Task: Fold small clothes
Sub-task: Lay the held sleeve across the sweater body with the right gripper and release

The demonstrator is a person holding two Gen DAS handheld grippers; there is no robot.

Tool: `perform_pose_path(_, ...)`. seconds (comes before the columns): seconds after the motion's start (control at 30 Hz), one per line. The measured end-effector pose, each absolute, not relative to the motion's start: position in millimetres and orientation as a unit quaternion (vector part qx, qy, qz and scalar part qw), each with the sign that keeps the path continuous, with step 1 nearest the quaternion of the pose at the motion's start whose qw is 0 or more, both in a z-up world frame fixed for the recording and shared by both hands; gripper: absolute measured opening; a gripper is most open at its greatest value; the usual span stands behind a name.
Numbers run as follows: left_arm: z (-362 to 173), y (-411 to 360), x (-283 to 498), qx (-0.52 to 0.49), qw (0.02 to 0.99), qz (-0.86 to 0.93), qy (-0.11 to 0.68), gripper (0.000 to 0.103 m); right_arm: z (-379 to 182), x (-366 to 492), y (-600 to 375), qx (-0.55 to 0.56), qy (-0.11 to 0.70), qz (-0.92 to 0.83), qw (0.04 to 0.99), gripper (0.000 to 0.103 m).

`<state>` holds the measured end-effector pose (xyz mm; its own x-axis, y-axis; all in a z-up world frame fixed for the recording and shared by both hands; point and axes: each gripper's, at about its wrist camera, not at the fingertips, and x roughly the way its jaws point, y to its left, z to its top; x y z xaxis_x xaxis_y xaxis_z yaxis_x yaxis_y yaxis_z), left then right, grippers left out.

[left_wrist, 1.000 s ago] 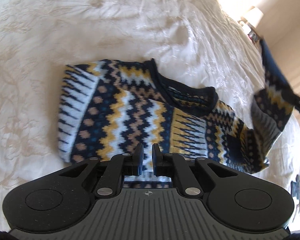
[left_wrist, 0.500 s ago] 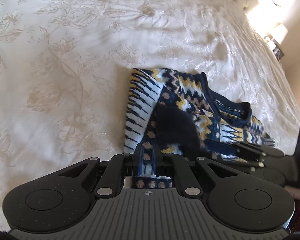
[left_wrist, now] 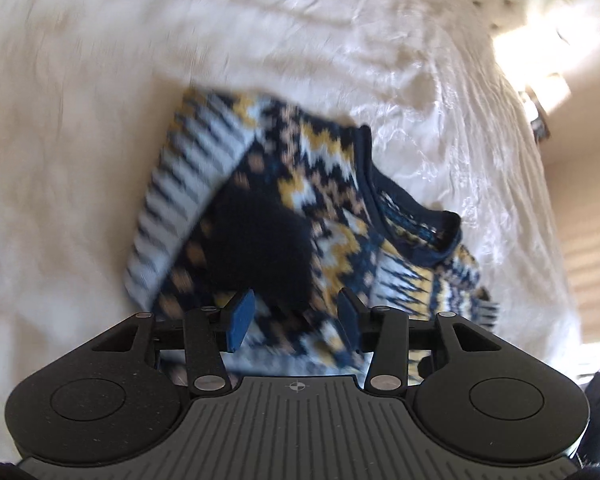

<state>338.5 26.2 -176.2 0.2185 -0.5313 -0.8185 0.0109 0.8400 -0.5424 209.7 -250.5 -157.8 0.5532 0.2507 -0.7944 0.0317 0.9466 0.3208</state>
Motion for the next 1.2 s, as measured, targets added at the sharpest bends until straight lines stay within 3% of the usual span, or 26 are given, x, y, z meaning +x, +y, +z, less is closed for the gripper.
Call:
perform_pose_path(0.13,-191.1,23.8,326.6,-0.267,0.728,-0.173,0.607,0.044,-159.0,195.9,-265.6,0.162,0.470,0.046,0.866,0.066)
perform_pose_path(0.43,-204.7,28.0,335.4,-0.349,0.751,-0.129,0.545,0.042,-163.8,186.7,-266.3,0.166,0.478,0.051,0.861,0.066)
perform_pose_path(0.5,-201.7,27.0,336.6,-0.338,0.759,-0.133,0.541,0.009,-166.0,185.0,-265.3,0.168,0.480,0.051,0.859,0.066)
perform_pose_path(0.53,-194.5,25.2,335.5,-0.319,0.771,-0.133,0.535,0.005,-166.5,183.9,-265.3,0.169,0.481,0.051,0.859,0.066)
perform_pose_path(0.73,-146.0,18.7,317.5,-0.186,0.855,-0.163,0.457,0.005,-165.3,177.8,-281.9,0.188,0.471,0.035,0.861,0.072)
perform_pose_path(1.13,-207.2,34.3,337.6,-0.148,0.816,-0.129,0.544,0.013,-213.3,197.5,-380.2,0.249,0.484,-0.097,0.833,0.074)
perform_pose_path(1.2,-204.8,35.4,336.4,-0.143,0.815,-0.137,0.545,0.025,-212.1,195.2,-387.5,0.265,0.477,-0.108,0.831,0.074)
